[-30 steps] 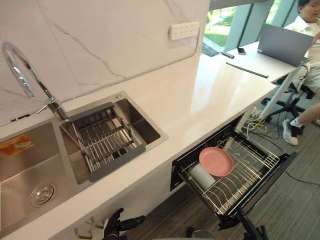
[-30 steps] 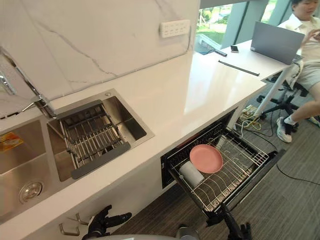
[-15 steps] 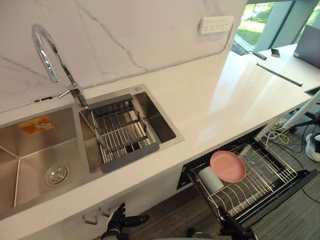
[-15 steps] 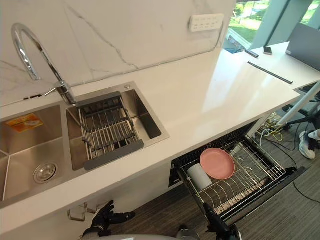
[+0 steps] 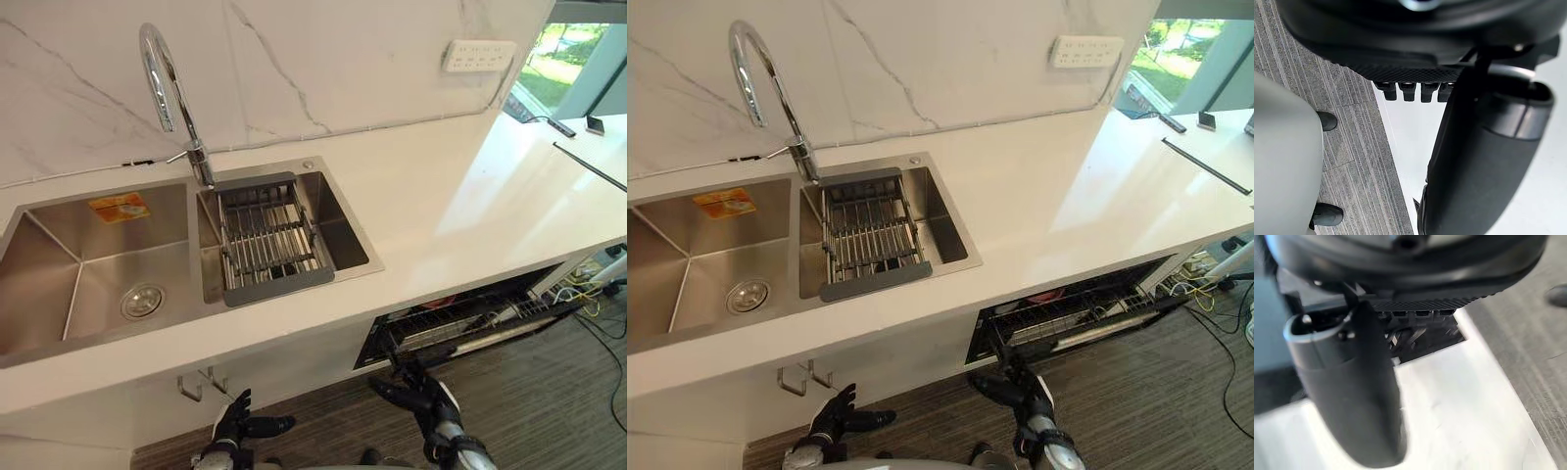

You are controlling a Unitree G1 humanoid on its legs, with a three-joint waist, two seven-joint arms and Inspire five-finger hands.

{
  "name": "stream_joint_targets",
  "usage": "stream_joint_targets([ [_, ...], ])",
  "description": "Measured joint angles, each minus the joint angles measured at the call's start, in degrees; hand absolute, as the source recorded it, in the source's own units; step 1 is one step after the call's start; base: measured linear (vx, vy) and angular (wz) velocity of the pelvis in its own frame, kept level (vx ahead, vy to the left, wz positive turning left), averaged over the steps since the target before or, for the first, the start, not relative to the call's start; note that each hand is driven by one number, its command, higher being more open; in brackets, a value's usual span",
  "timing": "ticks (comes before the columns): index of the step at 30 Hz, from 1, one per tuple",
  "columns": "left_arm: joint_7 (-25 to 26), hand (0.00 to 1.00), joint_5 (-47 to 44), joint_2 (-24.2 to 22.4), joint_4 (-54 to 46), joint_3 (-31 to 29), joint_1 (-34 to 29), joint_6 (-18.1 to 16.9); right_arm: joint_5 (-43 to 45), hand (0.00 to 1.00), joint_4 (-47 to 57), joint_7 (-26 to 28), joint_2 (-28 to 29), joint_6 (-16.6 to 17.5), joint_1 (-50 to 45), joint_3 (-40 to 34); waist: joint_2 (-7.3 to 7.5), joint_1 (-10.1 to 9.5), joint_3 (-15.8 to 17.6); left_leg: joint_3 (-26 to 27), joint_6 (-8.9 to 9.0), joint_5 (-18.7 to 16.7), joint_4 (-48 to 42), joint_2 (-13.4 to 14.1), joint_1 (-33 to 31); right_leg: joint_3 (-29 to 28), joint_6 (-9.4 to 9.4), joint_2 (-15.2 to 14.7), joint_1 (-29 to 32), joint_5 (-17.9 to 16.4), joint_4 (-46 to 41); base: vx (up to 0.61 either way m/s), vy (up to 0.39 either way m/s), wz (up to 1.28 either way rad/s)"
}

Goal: Walk over to the sink, pick up the cup, carry it to the dishwasher, place the cup inside the dishwasher, then close the dishwasher door

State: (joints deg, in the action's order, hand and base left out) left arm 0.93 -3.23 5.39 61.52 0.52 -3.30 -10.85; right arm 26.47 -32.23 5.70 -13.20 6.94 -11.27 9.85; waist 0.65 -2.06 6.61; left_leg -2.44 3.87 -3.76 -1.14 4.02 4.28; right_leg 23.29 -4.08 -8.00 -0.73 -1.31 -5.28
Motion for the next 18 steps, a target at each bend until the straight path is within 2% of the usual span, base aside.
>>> stream_joint_targets([
  [4, -0.13, 1.00, -0.01, 0.00, -0.12, 0.01, 0.20, -0.37, -3.33, 1.00, -0.85, -0.03, -2.42, -0.81, 4.83, 0.64, -0.03, -0.87, 0.02, -1.49, 0.03, 0.79, 0.04, -0.08, -1.13, 1.25, 0.51, -0.29, 1.15, -0.66, -1.64, 0.03, -0.035, 0.17],
  [9, -0.17, 1.00, -0.03, 0.03, -0.60, 0.11, 0.23, -0.45, -7.07, 1.00, -10.34, -1.49, -2.76, -1.35, 15.38, 0.67, -0.05, -1.60, 0.05, -1.60, 0.86, 2.47, -0.14, -0.30, -1.90, 1.56, 0.64, -0.69, 1.81, -1.13, -2.50, 0.01, -0.026, 0.04],
  [12, -0.01, 1.00, -0.03, 0.10, -0.97, 0.63, 0.25, -0.44, -10.16, 1.00, -14.95, -3.18, -3.25, -1.38, 18.85, 0.60, -0.35, -1.76, 0.27, -1.62, 0.86, 2.47, -0.41, -0.24, -2.39, 1.68, 0.73, -0.69, 2.17, -1.16, -2.76, -0.04, -0.038, 0.03],
  [18, 0.05, 1.00, -0.07, 0.14, -1.38, 1.09, 0.54, -0.43, -14.89, 1.00, -16.73, -5.00, -3.80, -1.79, 22.14, 0.55, -0.88, -1.86, 1.03, -1.44, 0.83, 2.35, 0.10, 0.06, -3.73, 1.65, 0.87, -0.68, 4.34, -1.31, -3.87, -0.08, -0.034, 0.02],
])
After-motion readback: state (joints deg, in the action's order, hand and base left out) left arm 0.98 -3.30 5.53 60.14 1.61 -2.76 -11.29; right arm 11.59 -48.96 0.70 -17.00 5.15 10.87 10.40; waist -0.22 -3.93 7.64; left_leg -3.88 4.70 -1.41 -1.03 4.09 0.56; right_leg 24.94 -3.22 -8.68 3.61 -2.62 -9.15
